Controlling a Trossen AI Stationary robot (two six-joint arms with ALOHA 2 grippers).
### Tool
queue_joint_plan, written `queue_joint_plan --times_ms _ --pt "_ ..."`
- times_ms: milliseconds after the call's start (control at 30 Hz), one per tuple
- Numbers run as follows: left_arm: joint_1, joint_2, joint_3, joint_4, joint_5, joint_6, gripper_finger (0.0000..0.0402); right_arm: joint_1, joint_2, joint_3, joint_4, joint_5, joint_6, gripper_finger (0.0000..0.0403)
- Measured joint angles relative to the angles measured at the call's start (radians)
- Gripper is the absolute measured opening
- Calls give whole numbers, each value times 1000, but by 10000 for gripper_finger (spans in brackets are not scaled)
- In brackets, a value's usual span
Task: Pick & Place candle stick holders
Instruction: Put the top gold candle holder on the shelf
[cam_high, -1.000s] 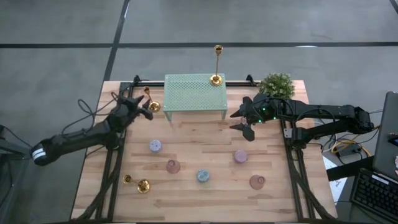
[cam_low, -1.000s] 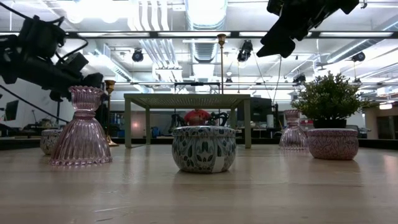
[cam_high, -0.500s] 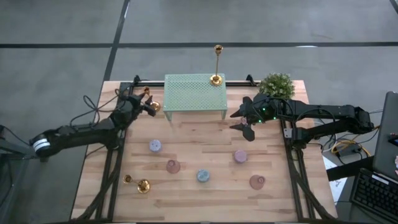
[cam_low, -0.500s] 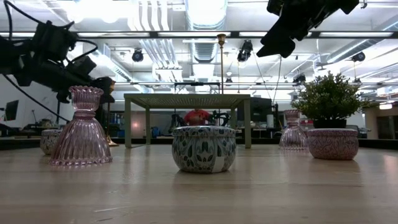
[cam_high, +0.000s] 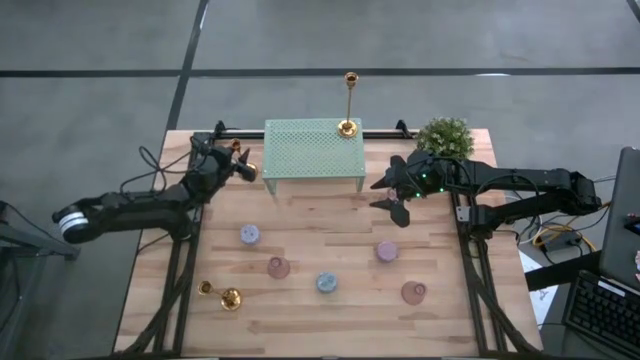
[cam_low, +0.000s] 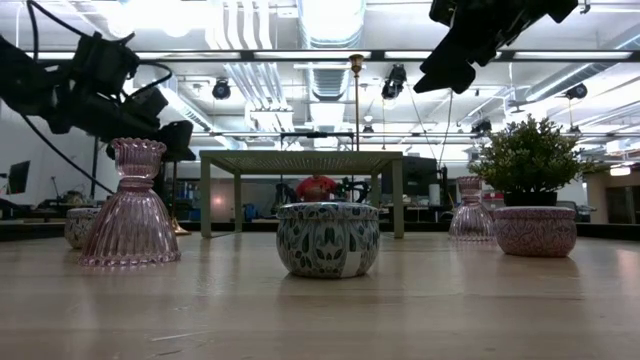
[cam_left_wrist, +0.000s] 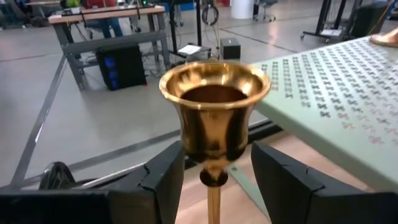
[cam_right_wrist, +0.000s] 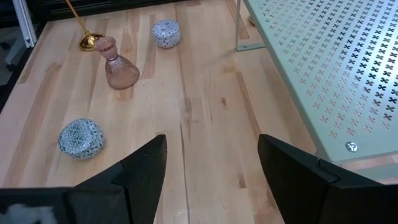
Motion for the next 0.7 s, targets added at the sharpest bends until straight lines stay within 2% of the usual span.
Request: queue_joint_plan --times_ms 433,700 --pt "1 -2 23 2 -21 10 97 0 0 0 -2 0 0 244" --pt "1 -2 27 1 -27 17 84 0 0 0 -2 0 0 244"
